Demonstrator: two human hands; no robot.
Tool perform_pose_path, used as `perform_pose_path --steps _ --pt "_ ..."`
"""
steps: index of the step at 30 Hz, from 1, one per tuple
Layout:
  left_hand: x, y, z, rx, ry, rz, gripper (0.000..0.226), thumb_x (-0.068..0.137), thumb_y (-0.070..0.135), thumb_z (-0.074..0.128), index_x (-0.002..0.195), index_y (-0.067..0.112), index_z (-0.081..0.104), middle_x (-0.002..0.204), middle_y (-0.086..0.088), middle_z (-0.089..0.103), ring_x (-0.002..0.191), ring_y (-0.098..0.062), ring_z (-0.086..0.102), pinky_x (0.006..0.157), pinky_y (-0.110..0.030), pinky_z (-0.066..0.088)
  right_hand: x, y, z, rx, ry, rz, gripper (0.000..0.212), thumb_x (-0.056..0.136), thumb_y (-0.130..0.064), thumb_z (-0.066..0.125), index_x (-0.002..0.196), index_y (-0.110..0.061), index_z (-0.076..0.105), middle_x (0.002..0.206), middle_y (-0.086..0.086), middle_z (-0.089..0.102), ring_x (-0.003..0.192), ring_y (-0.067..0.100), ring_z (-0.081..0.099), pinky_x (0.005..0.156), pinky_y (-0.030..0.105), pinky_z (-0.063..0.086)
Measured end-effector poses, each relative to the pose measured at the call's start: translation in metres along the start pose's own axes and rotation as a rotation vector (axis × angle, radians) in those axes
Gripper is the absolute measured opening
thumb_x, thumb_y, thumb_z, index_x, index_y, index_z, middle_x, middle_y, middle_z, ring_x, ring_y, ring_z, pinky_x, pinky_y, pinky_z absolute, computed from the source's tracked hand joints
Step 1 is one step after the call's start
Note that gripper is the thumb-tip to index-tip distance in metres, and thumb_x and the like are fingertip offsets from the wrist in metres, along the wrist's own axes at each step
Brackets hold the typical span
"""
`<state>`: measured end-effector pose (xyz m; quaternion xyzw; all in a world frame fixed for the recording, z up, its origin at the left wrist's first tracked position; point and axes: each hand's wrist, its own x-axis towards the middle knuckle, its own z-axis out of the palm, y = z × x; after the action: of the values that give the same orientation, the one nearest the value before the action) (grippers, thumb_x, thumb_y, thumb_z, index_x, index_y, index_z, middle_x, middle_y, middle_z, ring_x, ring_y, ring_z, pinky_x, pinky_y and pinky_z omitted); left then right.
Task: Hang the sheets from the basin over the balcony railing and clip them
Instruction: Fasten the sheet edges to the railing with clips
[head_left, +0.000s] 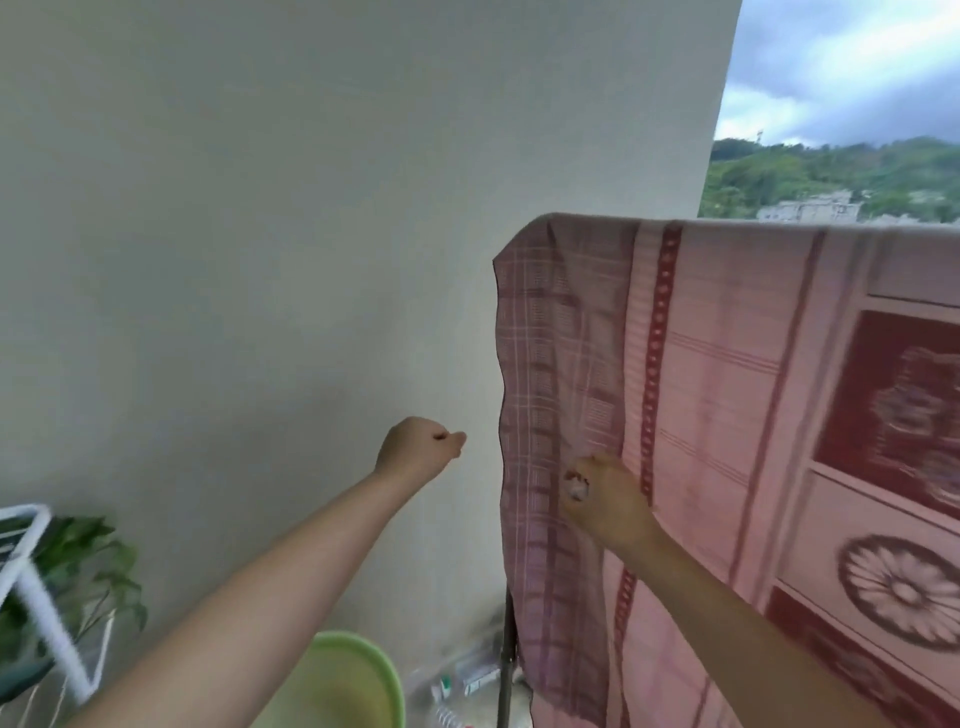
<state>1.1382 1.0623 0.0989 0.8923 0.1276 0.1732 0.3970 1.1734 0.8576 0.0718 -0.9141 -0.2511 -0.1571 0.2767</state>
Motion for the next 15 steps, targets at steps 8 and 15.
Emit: perform_pose_path --steps 8,15 --pt "0.188 -0.038 0.01 -0.142 -0.348 0.209 0.025 0.088 0.009 0.047 0.108 0.005 0.063 0.088 -0.015 0.067 0.049 -0.006 0.049 0.045 -0.009 0.039 0.139 -0.051 0.051 -0.646 0.015 -0.038 0.06 0.059 -0.004 0.073 0.115 -0.019 0.058 0.088 0.002 0.063 0.064 0.018 0.064 0.045 0.02 0.039" --pt "0.256 -0.061 0.045 -0.329 -0.575 0.254 0.021 0.086 0.013 0.055 0.098 0.002 0.066 0.06 0.005 0.056 0.033 0.003 0.047 0.036 -0.004 0.032 0.177 -0.047 0.063 -0.923 -0.151 0.101 0.019 0.065 -0.005 0.069 0.079 -0.014 0.06 0.079 0.002 0.063 0.062 0.021 0.063 0.048 0.028 0.053"
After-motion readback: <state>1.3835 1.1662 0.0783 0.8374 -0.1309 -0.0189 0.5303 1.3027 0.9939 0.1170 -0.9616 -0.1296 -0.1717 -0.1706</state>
